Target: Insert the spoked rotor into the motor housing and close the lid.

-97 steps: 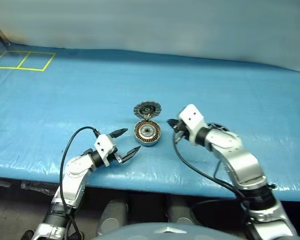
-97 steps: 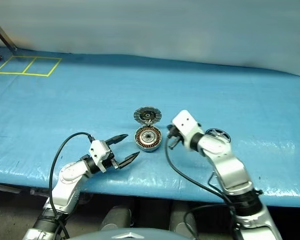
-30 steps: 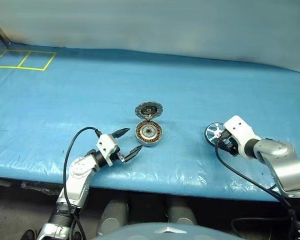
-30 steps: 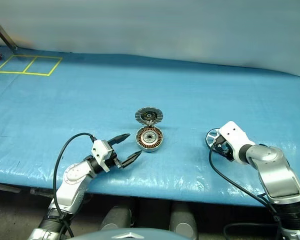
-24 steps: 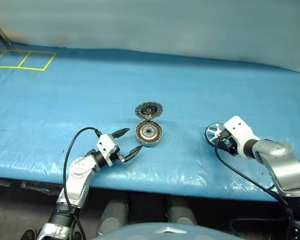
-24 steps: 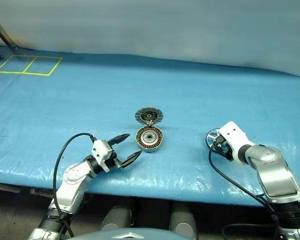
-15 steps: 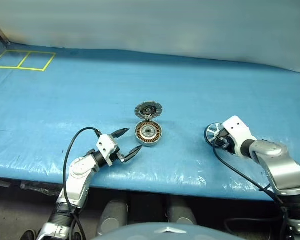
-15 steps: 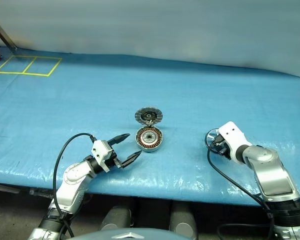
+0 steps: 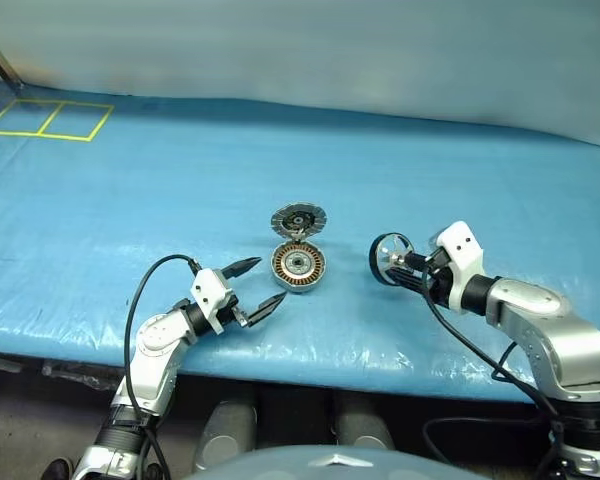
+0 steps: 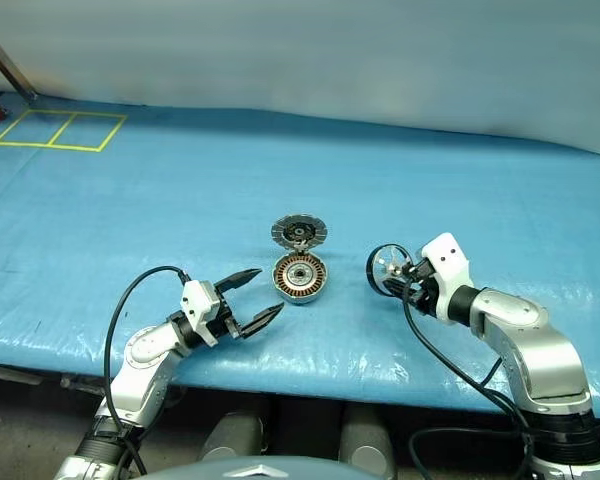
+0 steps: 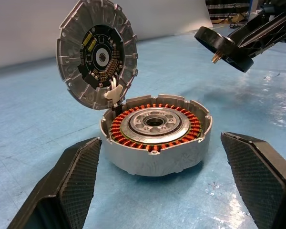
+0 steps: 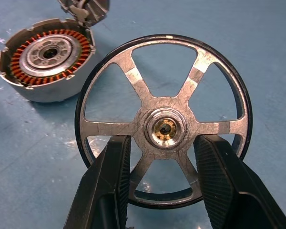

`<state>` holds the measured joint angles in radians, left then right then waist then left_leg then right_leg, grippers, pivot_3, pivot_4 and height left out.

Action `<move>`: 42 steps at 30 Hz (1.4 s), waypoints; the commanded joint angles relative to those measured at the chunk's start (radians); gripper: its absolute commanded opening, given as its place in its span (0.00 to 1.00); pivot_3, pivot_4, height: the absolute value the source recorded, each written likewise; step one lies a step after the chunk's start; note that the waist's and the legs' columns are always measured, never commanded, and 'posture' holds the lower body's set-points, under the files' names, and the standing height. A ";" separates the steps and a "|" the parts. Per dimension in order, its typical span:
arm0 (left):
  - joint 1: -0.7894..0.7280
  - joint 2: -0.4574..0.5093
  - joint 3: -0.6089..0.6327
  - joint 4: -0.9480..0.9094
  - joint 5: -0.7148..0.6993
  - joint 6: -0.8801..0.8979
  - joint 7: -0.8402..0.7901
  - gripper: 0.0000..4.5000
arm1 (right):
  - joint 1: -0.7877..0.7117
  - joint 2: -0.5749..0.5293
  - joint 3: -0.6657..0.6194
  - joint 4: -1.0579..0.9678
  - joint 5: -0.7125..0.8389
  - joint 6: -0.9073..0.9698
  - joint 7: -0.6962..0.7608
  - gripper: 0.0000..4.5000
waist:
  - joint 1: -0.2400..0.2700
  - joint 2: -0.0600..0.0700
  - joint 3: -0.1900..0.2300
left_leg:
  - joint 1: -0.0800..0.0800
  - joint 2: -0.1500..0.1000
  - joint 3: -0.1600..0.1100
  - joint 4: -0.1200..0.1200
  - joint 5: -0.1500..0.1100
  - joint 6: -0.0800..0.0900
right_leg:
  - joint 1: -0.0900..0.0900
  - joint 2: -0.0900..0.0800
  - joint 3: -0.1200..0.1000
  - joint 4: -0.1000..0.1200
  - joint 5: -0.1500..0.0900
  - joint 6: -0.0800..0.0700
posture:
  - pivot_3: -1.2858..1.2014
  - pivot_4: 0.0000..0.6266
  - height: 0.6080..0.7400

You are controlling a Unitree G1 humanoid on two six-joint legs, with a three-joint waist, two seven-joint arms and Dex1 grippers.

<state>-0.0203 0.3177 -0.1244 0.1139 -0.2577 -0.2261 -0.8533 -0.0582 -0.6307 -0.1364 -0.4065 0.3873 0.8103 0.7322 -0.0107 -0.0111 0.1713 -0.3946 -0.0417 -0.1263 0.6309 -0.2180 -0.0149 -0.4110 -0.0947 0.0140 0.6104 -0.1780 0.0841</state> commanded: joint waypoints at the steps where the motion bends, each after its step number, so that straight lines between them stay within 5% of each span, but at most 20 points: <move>1: 0.001 0.002 0.012 -0.005 -0.022 -0.022 -0.020 0.98 | -0.015 0.013 0.024 -0.066 0.057 -0.020 0.026 0.36 | -0.001 0.000 0.000 | 0.000 0.000 0.000 0.000 0.000 0.000 | 0.000 0.000 0.000 0.000 0.000 0.000 | 0.52 0.24 1.00; 18: 0.006 -0.011 0.013 0.023 -0.014 -0.069 -0.014 0.98 | -0.291 0.164 0.340 0.055 0.008 -0.043 -0.001 0.36 | -0.002 0.001 0.000 | 0.000 0.000 0.000 0.000 0.000 0.000 | -0.001 0.000 0.000 0.001 0.000 0.000 | 0.52 0.24 1.00; 42: 0.033 -0.007 0.018 0.018 0.008 -0.085 0.035 0.98 | -0.369 0.213 0.377 0.212 -0.074 -0.098 -0.017 0.36 | -0.005 0.001 -0.001 | 0.000 0.000 0.000 0.000 0.000 0.000 | -0.002 0.001 0.000 0.001 0.001 0.000 | 0.52 0.24 1.00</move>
<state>0.0121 0.3125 -0.1200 0.1418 -0.2466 -0.2914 -0.8256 -0.4088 -0.4258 0.2589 -0.1801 0.3153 0.7387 0.7218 -0.0155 -0.0102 0.1708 -0.3948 -0.0418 -0.1268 0.6309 -0.2178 -0.0152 -0.4125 -0.0941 0.0141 0.6115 -0.1771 0.0836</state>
